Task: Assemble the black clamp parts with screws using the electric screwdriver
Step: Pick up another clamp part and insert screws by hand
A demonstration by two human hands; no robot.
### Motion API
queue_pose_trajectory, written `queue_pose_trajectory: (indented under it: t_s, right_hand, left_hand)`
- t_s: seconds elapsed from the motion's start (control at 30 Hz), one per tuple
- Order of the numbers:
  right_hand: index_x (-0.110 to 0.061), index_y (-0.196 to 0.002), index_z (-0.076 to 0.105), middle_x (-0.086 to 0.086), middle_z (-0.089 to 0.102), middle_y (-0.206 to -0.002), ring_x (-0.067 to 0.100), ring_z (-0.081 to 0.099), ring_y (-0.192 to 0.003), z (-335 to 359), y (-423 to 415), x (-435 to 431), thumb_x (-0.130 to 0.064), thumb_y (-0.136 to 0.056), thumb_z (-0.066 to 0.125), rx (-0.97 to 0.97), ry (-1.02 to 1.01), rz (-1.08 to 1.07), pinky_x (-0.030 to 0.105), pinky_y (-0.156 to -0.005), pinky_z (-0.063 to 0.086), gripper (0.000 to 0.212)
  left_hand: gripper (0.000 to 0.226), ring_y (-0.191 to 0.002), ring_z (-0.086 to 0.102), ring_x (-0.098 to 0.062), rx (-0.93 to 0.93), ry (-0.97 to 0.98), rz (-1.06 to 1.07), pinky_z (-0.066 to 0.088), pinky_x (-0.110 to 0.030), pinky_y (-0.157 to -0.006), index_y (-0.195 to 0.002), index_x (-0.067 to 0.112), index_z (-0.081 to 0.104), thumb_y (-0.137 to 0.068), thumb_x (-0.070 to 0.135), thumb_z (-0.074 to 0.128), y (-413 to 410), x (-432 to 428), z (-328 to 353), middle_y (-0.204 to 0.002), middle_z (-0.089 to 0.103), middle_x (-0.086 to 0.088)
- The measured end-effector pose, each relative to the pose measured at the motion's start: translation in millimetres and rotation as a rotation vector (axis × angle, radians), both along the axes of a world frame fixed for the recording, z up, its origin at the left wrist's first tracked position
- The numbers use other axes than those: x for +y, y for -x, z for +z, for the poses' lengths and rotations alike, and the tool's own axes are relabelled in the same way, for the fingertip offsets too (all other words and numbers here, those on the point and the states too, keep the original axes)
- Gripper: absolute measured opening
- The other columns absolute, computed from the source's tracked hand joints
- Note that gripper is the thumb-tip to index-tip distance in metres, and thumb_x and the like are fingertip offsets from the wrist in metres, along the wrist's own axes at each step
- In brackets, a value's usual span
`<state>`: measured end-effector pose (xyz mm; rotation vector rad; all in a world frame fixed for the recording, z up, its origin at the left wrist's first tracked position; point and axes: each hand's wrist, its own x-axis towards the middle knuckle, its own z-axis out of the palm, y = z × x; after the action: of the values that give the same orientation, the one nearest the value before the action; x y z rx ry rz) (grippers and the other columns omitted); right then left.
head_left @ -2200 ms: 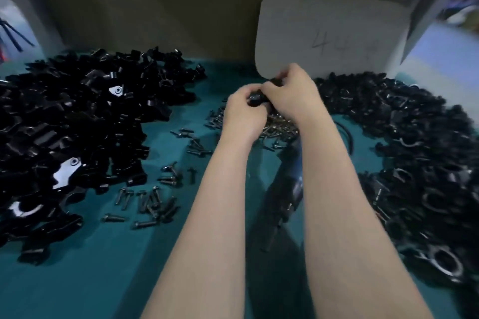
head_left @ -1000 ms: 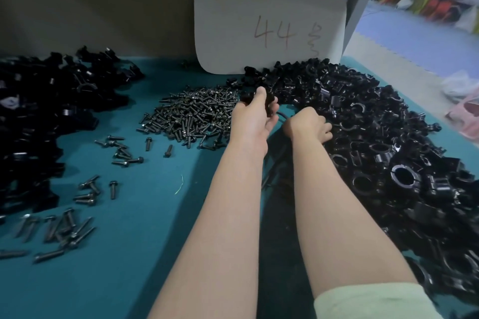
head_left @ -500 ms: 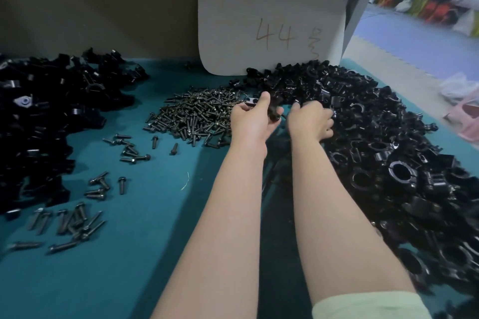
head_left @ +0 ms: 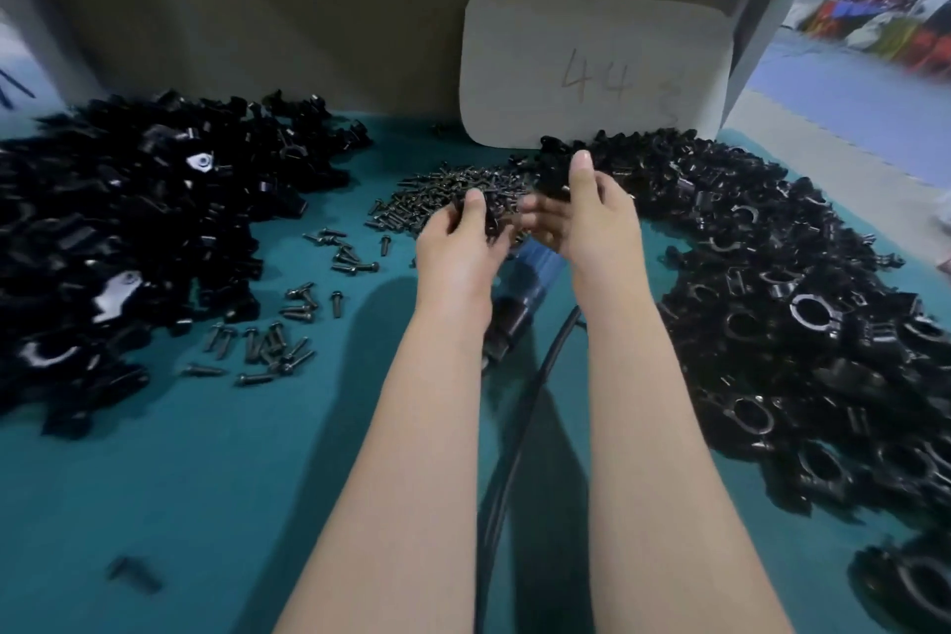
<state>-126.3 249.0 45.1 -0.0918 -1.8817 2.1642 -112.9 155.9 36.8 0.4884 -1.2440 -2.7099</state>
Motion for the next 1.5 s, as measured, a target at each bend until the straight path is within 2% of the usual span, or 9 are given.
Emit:
queue_pose_trajectory:
  t_s: [0.13,0.3,0.53,0.67,0.87,1.03,1.17,1.33,1.5]
  right_hand:
    - [-0.019,-0.055,0.046,-0.008,0.05,-0.041,0.007,0.039,-0.035,-3,-9,-24,-0.044,-0.095,0.051,-0.065,-0.077,0.047,0.019,-0.039,0.032,0.048]
    - [-0.015,-0.062,0.044,-0.004,0.041,-0.045,0.009,0.028,-0.041,-16,-8,-36,-0.024,-0.096,0.056,-0.113,0.057,0.386,0.021,-0.043,0.024,0.037]
    - [-0.013,-0.066,0.05,-0.007,0.042,-0.043,0.008,0.03,-0.04,-13,-8,-21,-0.022,-0.093,0.06,-0.142,-0.377,0.432,0.018,-0.041,0.023,0.03]
    - [-0.01,-0.099,0.059,-0.007,0.053,-0.052,0.002,0.046,-0.044,-11,-5,-19,-0.02,-0.091,0.063,-0.095,-0.572,0.34,0.016,-0.051,0.037,0.013]
    - [-0.008,-0.118,0.06,-0.004,0.058,-0.067,-0.003,0.052,-0.049,-13,-6,-24,-0.018,-0.095,0.056,-0.05,-0.681,0.288,0.013,-0.056,0.042,0.025]
    - [-0.009,-0.104,0.066,-0.005,0.06,-0.068,-0.009,0.05,-0.042,-12,-7,-30,-0.016,-0.095,0.057,-0.036,-0.611,0.218,0.005,-0.049,0.04,0.015]
    - [-0.012,-0.087,0.068,-0.008,0.057,-0.058,-0.007,0.047,-0.041,-10,-9,-33,-0.015,-0.094,0.058,-0.015,-0.617,0.194,0.005,-0.048,0.038,0.012]
    - [-0.009,-0.087,0.07,-0.005,0.059,-0.062,-0.007,0.049,-0.043,-10,-9,-32,-0.015,-0.094,0.057,-0.014,-0.649,0.192,0.006,-0.052,0.041,0.015]
    - [-0.02,-0.077,0.066,-0.006,0.06,-0.064,-0.008,0.049,-0.044,-11,-10,-31,-0.016,-0.094,0.057,-0.017,-0.649,0.2,0.007,-0.054,0.044,0.02]
  left_hand:
    - [0.008,-0.056,0.068,-0.011,-0.006,-0.023,0.034,0.055,-0.018,-0.056,-0.093,0.012,0.051,-0.101,0.01,0.049,-20,-30,-10,-0.073,0.069,-0.006]
    - [0.026,-0.07,0.064,-0.013,0.033,0.124,0.062,0.055,-0.02,-0.065,-0.087,0.017,0.056,-0.1,0.002,0.039,-19,-47,-21,-0.082,0.065,-0.006]
    - [0.034,-0.103,0.063,-0.028,0.111,0.467,-0.231,0.055,-0.033,-0.09,-0.098,0.023,0.059,-0.093,0.0,0.035,-8,-47,-23,-0.111,0.063,-0.014]
    - [0.029,-0.105,0.065,-0.024,0.162,0.782,-0.299,0.053,-0.04,-0.095,-0.11,0.024,0.054,-0.089,0.004,0.055,-11,-51,-32,-0.11,0.066,-0.008]
    - [0.028,-0.104,0.064,-0.028,0.133,0.804,-0.236,0.05,-0.048,-0.096,-0.113,0.016,0.055,-0.087,0.007,0.062,-10,-47,-35,-0.109,0.067,-0.01]
    - [0.023,-0.095,0.064,-0.019,0.162,0.862,-0.141,0.052,-0.029,-0.079,-0.108,0.022,0.054,-0.089,0.008,0.059,-7,-44,-38,-0.1,0.067,-0.001]
    - [0.021,-0.09,0.063,-0.014,0.179,0.883,-0.101,0.05,-0.025,-0.074,-0.109,0.019,0.056,-0.09,0.009,0.057,-6,-44,-38,-0.096,0.066,0.002]
    - [0.024,-0.084,0.06,-0.004,0.191,0.934,-0.097,0.044,-0.007,-0.061,-0.111,0.022,0.056,-0.091,0.008,0.056,-4,-45,-39,-0.097,0.065,0.006]
    - [0.024,-0.078,0.056,0.0,0.198,0.968,-0.091,0.04,0.0,-0.055,-0.111,0.02,0.056,-0.091,0.008,0.057,-5,-45,-38,-0.092,0.062,0.008]
